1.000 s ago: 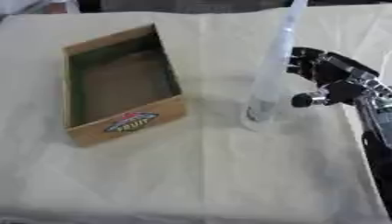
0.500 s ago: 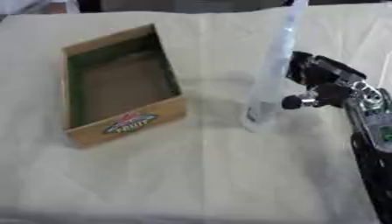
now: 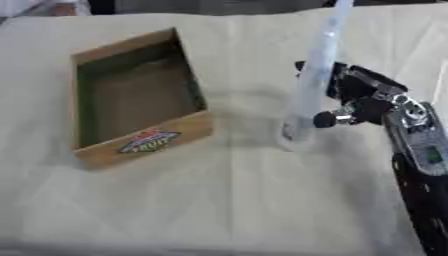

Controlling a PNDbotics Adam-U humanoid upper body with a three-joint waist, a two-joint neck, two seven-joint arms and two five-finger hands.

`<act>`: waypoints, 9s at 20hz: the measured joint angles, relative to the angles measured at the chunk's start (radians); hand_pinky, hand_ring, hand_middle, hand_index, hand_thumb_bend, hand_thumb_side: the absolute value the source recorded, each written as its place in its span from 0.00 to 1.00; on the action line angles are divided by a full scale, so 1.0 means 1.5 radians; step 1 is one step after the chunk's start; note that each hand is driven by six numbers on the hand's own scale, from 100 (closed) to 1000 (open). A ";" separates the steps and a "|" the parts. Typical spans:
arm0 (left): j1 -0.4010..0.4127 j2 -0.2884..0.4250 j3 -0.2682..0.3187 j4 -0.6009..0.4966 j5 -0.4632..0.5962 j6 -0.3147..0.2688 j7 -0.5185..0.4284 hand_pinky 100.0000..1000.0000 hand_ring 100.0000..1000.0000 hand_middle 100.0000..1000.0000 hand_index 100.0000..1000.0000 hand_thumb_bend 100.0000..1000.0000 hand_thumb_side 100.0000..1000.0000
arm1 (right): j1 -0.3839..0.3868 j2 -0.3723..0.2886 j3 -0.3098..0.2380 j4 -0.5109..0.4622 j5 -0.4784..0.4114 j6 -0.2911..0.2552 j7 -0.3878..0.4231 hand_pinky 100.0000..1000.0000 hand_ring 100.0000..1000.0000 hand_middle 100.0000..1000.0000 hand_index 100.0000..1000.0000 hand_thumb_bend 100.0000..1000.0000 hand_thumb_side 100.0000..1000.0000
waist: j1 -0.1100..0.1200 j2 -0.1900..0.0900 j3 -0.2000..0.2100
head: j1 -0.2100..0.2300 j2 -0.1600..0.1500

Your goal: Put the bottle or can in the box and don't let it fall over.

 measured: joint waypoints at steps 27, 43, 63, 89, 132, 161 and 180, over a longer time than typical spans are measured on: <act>-0.001 -0.002 0.000 0.000 0.000 0.000 -0.003 1.00 1.00 0.78 0.78 0.00 0.00 | 0.000 0.016 0.020 -0.007 -0.003 0.022 -0.002 0.99 0.95 0.85 0.74 0.68 0.03 | -0.004 0.005 0.016 | 0.001 -0.003; -0.002 -0.005 0.000 -0.001 0.000 -0.002 -0.005 1.00 1.00 0.78 0.78 0.00 0.00 | -0.001 0.022 0.033 0.003 -0.008 0.060 -0.049 0.99 0.50 0.40 0.29 0.00 0.00 | -0.005 0.008 0.025 | 0.000 -0.005; -0.003 -0.005 0.000 -0.001 0.000 -0.001 -0.006 1.00 1.00 0.78 0.78 0.00 0.00 | -0.034 0.029 0.045 0.000 -0.075 0.053 -0.088 0.92 0.32 0.08 0.02 0.00 0.00 | -0.005 0.005 0.022 | 0.003 -0.005; -0.045 -0.013 -0.016 -0.009 0.010 0.002 -0.026 1.00 1.00 0.78 0.78 0.00 0.00 | -0.281 0.251 0.102 0.115 -0.095 0.069 -0.227 0.91 0.35 0.08 0.04 0.00 0.41 | -0.021 0.017 0.141 | -0.139 -0.022; -0.064 -0.029 -0.022 -0.013 0.022 0.005 -0.030 1.00 1.00 0.78 0.78 0.00 0.00 | -0.364 0.259 0.048 0.241 0.252 -0.013 -0.190 0.99 1.00 0.91 0.81 0.00 0.39 | -0.029 0.040 0.201 | -0.219 -0.052; -0.018 -0.018 -0.010 -0.012 0.015 0.004 -0.017 1.00 1.00 0.77 0.78 0.00 0.00 | -0.310 0.126 0.041 0.192 0.223 0.032 -0.131 1.00 1.00 1.00 0.99 0.00 0.14 | -0.011 -0.006 0.116 | -0.135 -0.011; 0.006 0.010 -0.006 -0.012 0.009 0.005 -0.009 1.00 1.00 0.77 0.78 0.00 0.00 | -0.105 -0.090 0.006 -0.064 -0.108 0.039 -0.206 1.00 1.00 1.00 1.00 0.00 0.41 | -0.022 -0.046 0.036 | -0.037 0.024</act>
